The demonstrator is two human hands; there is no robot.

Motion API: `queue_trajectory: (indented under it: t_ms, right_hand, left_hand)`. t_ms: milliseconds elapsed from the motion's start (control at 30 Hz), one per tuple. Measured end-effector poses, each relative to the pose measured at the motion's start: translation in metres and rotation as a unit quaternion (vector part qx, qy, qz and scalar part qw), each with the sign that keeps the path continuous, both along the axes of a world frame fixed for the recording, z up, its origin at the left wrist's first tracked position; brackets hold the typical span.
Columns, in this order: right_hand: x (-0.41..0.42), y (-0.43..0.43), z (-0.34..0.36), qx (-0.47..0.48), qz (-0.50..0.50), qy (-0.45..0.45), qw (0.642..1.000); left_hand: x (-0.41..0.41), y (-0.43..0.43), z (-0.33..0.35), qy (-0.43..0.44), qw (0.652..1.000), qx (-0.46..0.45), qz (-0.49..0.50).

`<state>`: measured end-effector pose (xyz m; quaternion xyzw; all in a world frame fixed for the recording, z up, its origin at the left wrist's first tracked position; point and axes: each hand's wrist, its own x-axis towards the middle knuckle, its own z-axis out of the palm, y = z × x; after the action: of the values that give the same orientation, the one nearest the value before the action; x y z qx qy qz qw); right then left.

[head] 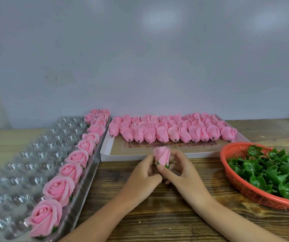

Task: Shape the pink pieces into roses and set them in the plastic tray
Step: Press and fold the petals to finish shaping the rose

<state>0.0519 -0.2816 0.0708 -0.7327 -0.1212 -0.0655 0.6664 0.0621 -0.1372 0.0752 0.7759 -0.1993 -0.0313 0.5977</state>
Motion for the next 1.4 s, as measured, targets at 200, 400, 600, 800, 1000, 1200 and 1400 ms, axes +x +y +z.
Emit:
queue_trajectory:
  t_ms: [200,400,600,800,1000,1200,1400]
  right_hand:
    - [-0.002,0.000,0.000,-0.035,0.002,-0.032,0.999]
    - [-0.006,0.002,0.001,-0.118,-0.014,-0.093,0.989]
    - [-0.006,0.002,0.003,-0.167,-0.005,-0.095,0.981]
    - [-0.008,0.004,0.002,-0.137,0.000,-0.093,0.986]
    - [-0.009,0.002,0.004,-0.180,-0.015,-0.134,0.974]
    - [-0.010,0.004,0.006,-0.180,0.000,-0.148,0.973]
    - [-0.011,0.005,0.003,-0.091,0.014,-0.139,0.986]
  left_hand:
    - [0.002,0.000,-0.007,-0.025,0.996,0.078,0.037]
    - [0.007,0.000,-0.008,-0.032,0.994,0.068,0.081]
    - [0.007,0.002,-0.008,-0.047,0.993,0.049,0.098]
    - [0.008,0.002,-0.008,-0.054,0.993,0.049,0.098]
    - [0.008,0.001,-0.006,-0.044,0.992,0.060,0.101]
    - [0.004,0.002,-0.001,-0.059,0.992,0.050,0.097]
    - [0.000,0.003,0.004,-0.028,0.995,0.018,0.094]
